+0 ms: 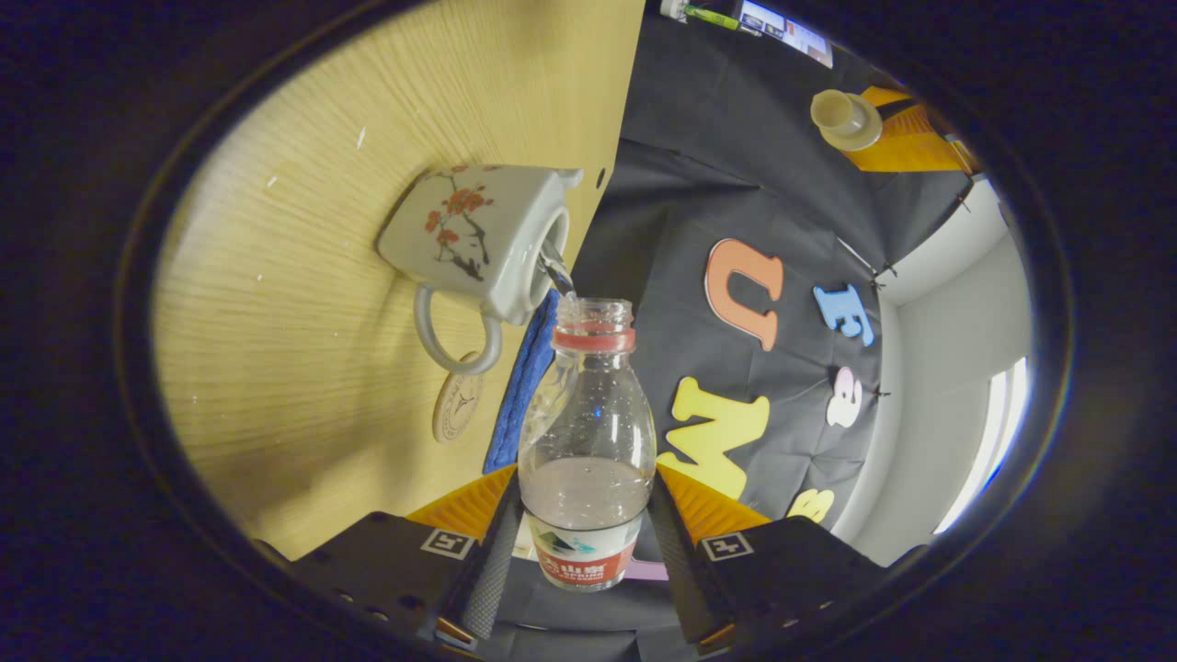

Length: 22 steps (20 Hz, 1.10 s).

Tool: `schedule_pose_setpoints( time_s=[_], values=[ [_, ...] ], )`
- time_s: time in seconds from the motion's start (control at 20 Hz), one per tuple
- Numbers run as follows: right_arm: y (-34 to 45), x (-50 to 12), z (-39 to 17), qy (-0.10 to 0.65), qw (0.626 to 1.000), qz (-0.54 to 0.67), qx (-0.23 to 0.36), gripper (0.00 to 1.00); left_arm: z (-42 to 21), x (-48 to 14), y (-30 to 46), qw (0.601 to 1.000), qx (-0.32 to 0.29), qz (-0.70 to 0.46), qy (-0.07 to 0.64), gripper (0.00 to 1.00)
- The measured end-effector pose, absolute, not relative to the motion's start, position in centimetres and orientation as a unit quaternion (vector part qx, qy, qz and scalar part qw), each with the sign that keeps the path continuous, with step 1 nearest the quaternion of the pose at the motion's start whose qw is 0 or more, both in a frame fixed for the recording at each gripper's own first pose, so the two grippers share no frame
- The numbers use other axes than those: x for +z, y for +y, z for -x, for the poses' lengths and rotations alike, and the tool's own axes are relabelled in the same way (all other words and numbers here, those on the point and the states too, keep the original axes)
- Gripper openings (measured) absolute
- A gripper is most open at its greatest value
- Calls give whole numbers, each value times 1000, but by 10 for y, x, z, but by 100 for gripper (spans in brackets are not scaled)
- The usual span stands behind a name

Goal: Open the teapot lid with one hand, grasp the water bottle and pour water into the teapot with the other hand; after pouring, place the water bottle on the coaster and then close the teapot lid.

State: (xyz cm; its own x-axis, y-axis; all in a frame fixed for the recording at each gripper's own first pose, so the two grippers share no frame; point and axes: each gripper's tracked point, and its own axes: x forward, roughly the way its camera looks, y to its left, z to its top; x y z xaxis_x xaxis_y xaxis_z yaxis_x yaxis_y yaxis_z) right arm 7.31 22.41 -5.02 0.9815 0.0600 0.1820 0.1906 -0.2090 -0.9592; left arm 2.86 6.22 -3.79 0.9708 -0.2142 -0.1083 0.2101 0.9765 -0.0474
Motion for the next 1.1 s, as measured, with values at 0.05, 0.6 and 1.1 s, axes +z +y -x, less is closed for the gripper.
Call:
schedule_pose_setpoints(
  time_s=[0.05,0.6,1.1],
  values=[
    [225,-49,-71,-84,619,779,-54,74,-29,-38,63,993,-106,18,57,4],
    [231,-28,-69,-125,544,826,-74,75,-29,-42,58,993,-102,-11,59,4],
    [243,4,-61,-177,492,845,-112,75,-29,-44,56,992,-105,-7,65,4]
  ],
)
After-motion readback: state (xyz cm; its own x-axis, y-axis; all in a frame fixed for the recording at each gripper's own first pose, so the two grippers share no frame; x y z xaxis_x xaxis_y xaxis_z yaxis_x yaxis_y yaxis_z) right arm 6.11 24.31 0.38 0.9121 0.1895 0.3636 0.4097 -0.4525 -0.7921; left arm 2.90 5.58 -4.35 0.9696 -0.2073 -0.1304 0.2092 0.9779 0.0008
